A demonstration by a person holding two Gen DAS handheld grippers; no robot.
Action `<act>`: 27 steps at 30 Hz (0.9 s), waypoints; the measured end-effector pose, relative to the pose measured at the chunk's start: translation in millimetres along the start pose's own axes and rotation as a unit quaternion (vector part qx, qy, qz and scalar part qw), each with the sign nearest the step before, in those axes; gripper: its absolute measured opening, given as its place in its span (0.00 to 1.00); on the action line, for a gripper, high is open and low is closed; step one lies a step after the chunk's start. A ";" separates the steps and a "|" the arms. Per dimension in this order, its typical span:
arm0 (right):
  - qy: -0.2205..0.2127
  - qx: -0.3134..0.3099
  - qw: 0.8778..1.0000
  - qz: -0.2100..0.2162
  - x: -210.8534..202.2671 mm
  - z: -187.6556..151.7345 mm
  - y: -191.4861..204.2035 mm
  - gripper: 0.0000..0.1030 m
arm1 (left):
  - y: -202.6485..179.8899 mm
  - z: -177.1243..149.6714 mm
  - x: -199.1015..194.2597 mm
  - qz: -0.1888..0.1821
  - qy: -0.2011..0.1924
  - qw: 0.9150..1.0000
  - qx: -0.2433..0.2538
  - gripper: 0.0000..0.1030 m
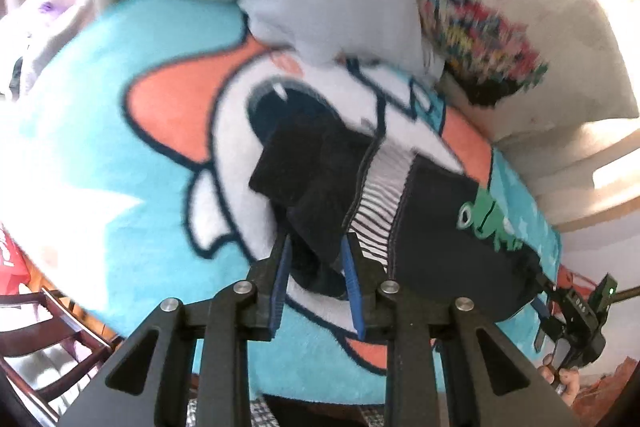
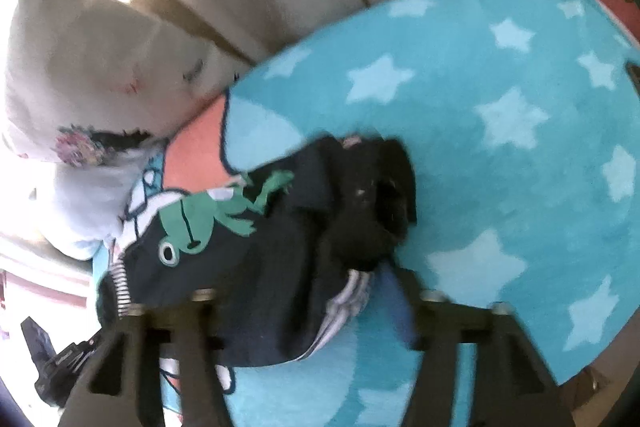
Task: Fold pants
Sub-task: 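Grasp the navy frog-print pants with both grippers near the striped waistband, then open both grippers and release the pants onto the blanket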
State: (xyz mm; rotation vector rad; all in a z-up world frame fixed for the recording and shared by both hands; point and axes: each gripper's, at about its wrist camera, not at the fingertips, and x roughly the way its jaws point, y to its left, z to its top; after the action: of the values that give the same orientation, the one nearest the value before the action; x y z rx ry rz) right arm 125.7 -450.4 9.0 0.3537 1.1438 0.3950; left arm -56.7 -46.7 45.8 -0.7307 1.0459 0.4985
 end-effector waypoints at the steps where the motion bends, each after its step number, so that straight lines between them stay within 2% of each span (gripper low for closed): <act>1: -0.005 0.007 1.000 0.003 -6.0 1.5 -4.4 0.67 | 5.3 -2.0 -12.4 0.000 -0.013 1.000 -0.005 0.24; 3: -0.021 0.018 1.000 0.002 -22.0 4.3 -14.1 0.67 | 17.4 -3.9 -26.0 -0.006 -0.033 0.999 -0.014 0.26; 4: -0.033 0.017 0.999 -0.004 -31.5 5.5 -18.9 0.67 | 11.1 -2.2 -30.7 0.000 -0.029 0.999 -0.019 0.26; 5: -0.043 0.012 0.999 -0.010 -39.6 5.8 -20.1 0.67 | 15.1 5.2 -21.7 -0.010 -0.026 0.999 -0.019 0.26; 8: -0.074 -0.017 0.997 -0.031 -61.1 3.5 -17.4 0.67 | 10.2 1.9 -20.4 -0.012 -0.018 1.000 -0.014 0.26; 10: -0.118 -0.054 0.989 -0.067 -82.7 -2.2 -8.9 0.67 | 0.8 7.3 -4.9 -0.023 0.002 1.000 -0.007 0.26; 12: -0.180 -0.086 0.973 -0.118 -103.7 -9.7 0.4 0.67 | -13.2 -0.4 0.2 -0.029 0.002 1.000 -0.006 0.26; 13: -0.227 -0.109 0.954 -0.161 -116.6 -16.8 8.0 0.69 | -20.9 -2.2 -0.2 -0.031 0.001 1.000 0.002 0.27; 14: -0.250 -0.118 0.944 -0.178 -122.5 -20.7 11.3 0.73 | -26.0 -6.0 1.9 -0.032 0.001 0.999 0.002 0.28; 15: -0.285 -0.138 0.930 -0.190 -129.0 -26.5 14.8 0.84 | -32.4 -7.4 2.1 -0.033 0.001 0.999 0.010 0.28; 16: -0.294 -0.151 0.926 -0.184 -131.7 -28.6 14.2 0.91 | -39.6 -12.9 3.3 -0.031 0.000 0.999 0.007 0.28; 18: -0.245 -0.159 0.944 -0.153 -122.8 -23.2 9.5 0.91 | -48.0 -15.4 5.4 -0.031 0.000 0.999 0.012 0.28; 20: -0.202 -0.146 0.961 -0.123 -112.3 -21.2 1.8 0.84 | -52.7 -16.7 7.0 -0.030 -0.001 0.999 0.015 0.28; 24: -0.154 -0.150 0.972 -0.098 -92.9 -24.3 -2.6 0.73 | -44.1 -20.7 11.6 -0.038 -0.001 0.999 -0.015 0.28; 27: -0.138 -0.150 0.974 -0.093 -82.8 -26.3 -2.5 0.73 | -22.6 -20.4 10.0 -0.037 -0.002 0.998 -0.058 0.28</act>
State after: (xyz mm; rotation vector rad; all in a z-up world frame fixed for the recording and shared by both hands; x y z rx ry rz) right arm 71.9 -490.2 64.5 0.0316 0.8212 0.3350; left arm -49.2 -76.7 37.3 -0.8677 0.9893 0.4995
